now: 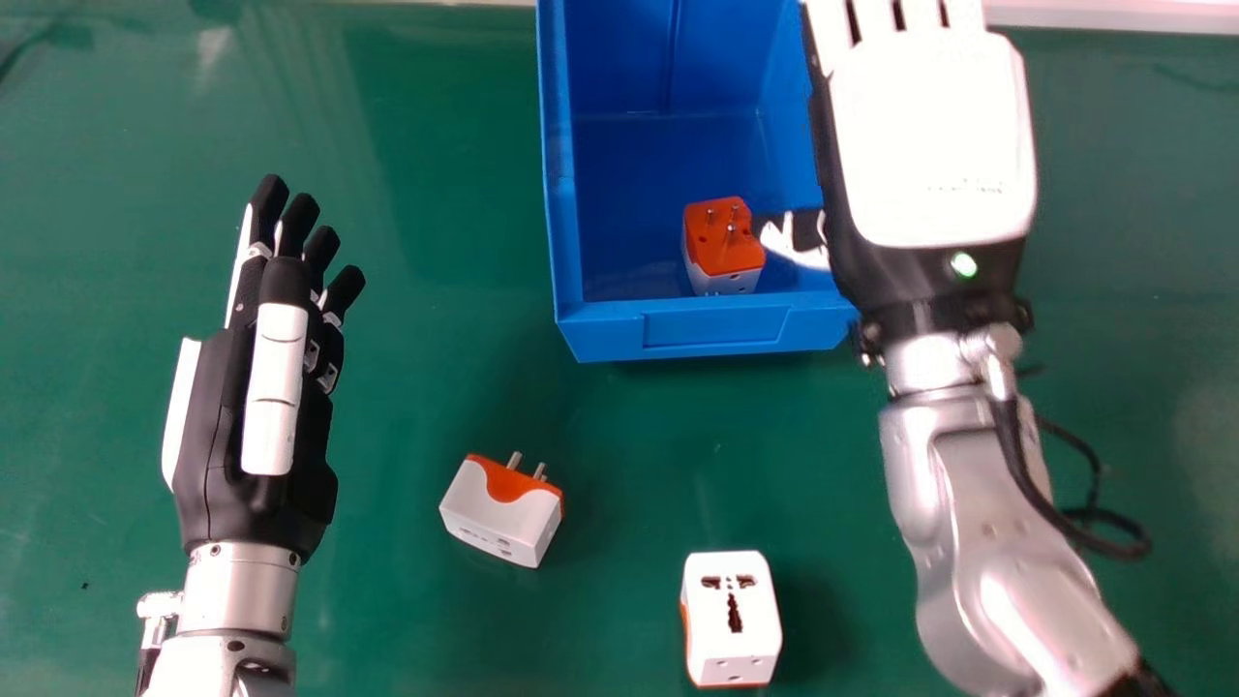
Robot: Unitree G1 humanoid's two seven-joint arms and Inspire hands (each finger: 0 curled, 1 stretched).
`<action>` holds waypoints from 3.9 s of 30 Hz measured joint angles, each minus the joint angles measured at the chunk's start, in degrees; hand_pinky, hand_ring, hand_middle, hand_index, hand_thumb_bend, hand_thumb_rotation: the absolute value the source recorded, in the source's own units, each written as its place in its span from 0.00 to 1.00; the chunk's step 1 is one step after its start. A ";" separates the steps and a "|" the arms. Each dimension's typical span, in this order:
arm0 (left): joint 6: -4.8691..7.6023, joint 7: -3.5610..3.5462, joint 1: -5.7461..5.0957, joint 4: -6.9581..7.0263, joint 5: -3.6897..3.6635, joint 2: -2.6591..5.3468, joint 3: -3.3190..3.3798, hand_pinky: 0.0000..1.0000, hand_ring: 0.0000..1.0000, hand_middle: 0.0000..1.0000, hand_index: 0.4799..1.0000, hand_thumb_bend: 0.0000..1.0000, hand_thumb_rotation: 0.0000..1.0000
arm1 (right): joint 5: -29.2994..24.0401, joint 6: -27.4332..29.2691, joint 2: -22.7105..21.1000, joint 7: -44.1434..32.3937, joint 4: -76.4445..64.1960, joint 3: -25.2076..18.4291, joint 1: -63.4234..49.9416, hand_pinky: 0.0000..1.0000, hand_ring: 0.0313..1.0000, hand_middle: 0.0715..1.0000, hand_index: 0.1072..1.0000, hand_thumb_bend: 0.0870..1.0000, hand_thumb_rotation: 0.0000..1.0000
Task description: Pick all objects and put in blue box
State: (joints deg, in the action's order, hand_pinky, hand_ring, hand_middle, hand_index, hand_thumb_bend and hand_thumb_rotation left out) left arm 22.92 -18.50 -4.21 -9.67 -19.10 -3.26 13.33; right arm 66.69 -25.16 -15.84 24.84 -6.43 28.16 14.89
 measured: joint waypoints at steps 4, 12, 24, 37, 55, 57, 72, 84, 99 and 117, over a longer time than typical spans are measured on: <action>0.20 -0.04 0.02 -0.36 -0.02 -0.02 0.24 0.96 0.99 1.00 0.97 0.78 0.80 | 0.88 1.51 -0.16 -0.30 -6.58 -1.00 -5.53 0.98 0.98 0.99 0.98 0.87 0.23; 0.50 -0.06 -0.14 -0.49 0.38 -0.02 0.39 0.96 0.99 0.99 0.97 0.78 0.80 | -2.11 7.50 0.95 -2.63 -20.00 -2.17 -19.03 0.98 0.99 0.99 0.99 0.87 0.26; 0.36 -1.36 -1.02 0.73 -1.27 -0.08 0.48 0.95 0.98 0.99 0.96 0.78 0.80 | -2.83 5.19 4.50 -43.28 -48.05 -2.29 -32.03 0.94 0.98 0.99 0.99 0.86 0.28; -0.04 -1.49 -1.84 1.42 -1.29 -2.07 0.62 0.94 0.98 0.99 0.95 0.78 0.79 | -1.70 15.13 16.03 -70.82 -50.98 -12.53 -30.46 0.71 0.80 0.88 0.92 0.86 0.31; -1.87 -2.56 -1.83 1.61 -1.91 -2.85 1.00 0.96 0.99 1.00 0.97 0.78 0.80 | 12.61 23.45 19.75 -98.87 -51.09 -14.53 -22.77 0.48 0.61 0.74 0.77 0.85 0.33; -1.99 -2.56 -1.81 1.61 -2.02 -2.85 1.06 0.96 0.99 1.00 0.97 0.78 0.80 | 13.58 23.64 19.77 -101.86 -51.10 -14.71 -21.63 0.44 0.58 0.73 0.75 0.86 0.32; -2.17 -2.48 -0.85 1.56 -2.01 -2.86 1.32 0.96 0.99 1.00 0.98 0.78 0.81 | 18.38 25.42 19.85 -112.01 -51.10 -14.89 -18.22 0.45 0.61 0.76 0.76 0.89 0.30; -2.30 -1.39 -0.68 1.63 -1.70 -2.70 1.30 0.96 0.99 0.99 0.97 0.77 0.82 | 26.91 29.03 18.95 -105.49 -49.95 -8.05 -24.21 0.54 0.74 0.82 0.82 0.93 0.27; -2.50 -1.46 -0.64 1.79 -1.73 -2.56 1.21 0.96 0.99 0.99 0.97 0.74 0.83 | 37.72 28.67 15.67 -89.79 -42.85 -4.62 -30.36 0.72 0.91 0.94 0.93 0.98 0.31; -2.50 -1.18 -0.51 1.79 -1.45 -2.29 1.18 0.95 0.99 0.99 0.97 0.73 0.84 | 37.15 24.55 13.56 -77.99 -37.19 -3.21 -34.02 0.78 0.97 0.98 0.98 0.99 0.35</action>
State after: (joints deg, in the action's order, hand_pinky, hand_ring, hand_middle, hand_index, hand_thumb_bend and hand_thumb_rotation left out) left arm 20.43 -19.68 -4.73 -7.87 -20.55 -5.55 14.51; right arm 103.84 -0.61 -2.29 -53.16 -43.62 24.95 -19.12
